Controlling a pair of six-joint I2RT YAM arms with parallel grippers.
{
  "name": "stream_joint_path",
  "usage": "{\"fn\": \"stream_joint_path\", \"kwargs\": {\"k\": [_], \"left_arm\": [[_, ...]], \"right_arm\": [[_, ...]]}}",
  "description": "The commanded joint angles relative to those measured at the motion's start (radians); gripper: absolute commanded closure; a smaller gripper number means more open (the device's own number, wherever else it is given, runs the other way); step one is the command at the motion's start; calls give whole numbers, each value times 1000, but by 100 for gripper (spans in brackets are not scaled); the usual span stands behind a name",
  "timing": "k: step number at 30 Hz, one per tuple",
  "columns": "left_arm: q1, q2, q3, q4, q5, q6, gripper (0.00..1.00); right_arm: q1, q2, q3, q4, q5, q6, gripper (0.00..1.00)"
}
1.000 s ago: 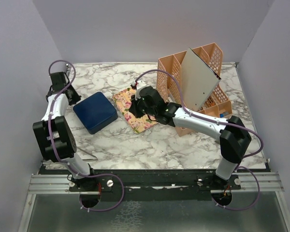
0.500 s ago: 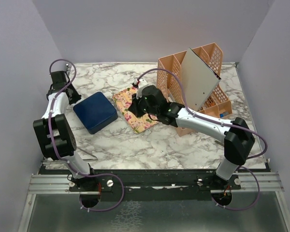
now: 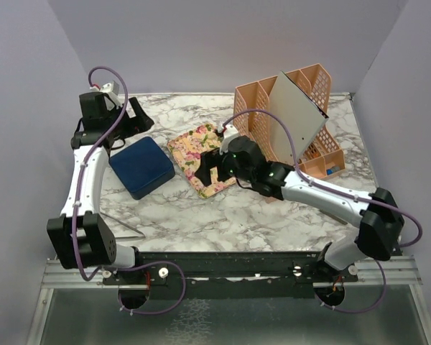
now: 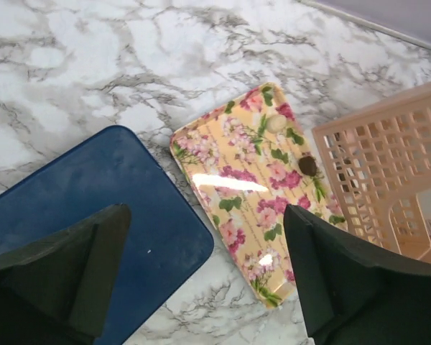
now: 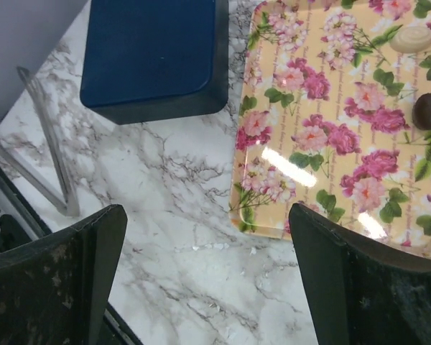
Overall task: Pack the chocolate
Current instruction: Adjust the packing box at the center of the board, then reset both arms
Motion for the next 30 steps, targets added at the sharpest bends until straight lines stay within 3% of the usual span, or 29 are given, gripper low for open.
{"fn": "stream_joint_path", "kwargs": {"k": [1, 6, 13, 22, 30], "left_arm": [[-2, -112, -3, -70, 141, 44, 1], [-24, -234, -47, -74, 177, 43, 1], [-124, -359, -157, 8, 342, 18, 1], [-125, -595, -413, 187, 471, -112, 1], [-125, -669, -421, 198, 466, -125, 1]], "right_arm": [[2, -142, -46, -37, 7, 97, 0], [2, -276, -92, -131, 138, 178, 0], [2, -391, -33, -354, 294, 188, 0], [2, -577, -127, -340, 351, 255, 0], [2, -622, -130, -363, 379, 266, 0]]}}
